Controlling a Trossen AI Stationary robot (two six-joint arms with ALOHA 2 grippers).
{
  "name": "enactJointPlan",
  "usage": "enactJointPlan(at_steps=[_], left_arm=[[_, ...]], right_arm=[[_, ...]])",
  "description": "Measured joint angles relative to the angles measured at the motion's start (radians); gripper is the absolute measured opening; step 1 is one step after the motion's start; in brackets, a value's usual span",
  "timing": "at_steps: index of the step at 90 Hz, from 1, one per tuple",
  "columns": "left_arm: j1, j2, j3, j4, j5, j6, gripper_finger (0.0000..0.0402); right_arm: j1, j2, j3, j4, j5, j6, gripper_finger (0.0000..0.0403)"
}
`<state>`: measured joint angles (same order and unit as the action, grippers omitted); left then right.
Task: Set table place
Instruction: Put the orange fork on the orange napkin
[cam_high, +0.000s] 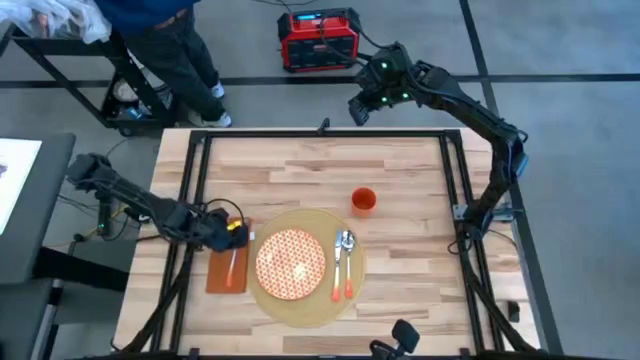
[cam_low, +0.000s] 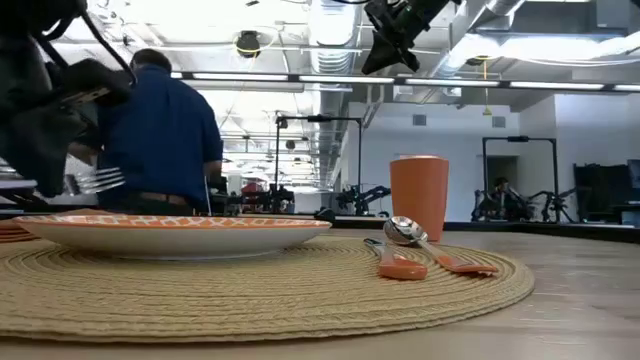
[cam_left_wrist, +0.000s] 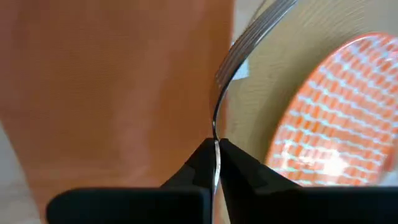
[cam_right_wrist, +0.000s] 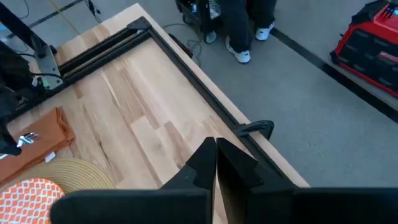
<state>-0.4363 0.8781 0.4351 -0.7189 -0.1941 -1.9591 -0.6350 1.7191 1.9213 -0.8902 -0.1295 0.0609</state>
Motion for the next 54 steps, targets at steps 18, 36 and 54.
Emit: enactJointPlan(at_steps=[18,36,54], left_arm=[[-0.003,0.037,0.0,0.008,-0.046,-0.014,0.0],[-0.003,0.037,0.0,0.012,-0.076,-0.019,0.0],[-0.003,0.04,0.0,0.008,-0.075,-0.014,0.0]], right_arm=[[0.0,0.0,0.0,0.0,0.0,-0.015,0.0],[0.0,0.0,0.0,0.0,0.0,-0.017,0.0],[0.0,0.0,0.0,-0.001,-0.001,-0.017,0.0]])
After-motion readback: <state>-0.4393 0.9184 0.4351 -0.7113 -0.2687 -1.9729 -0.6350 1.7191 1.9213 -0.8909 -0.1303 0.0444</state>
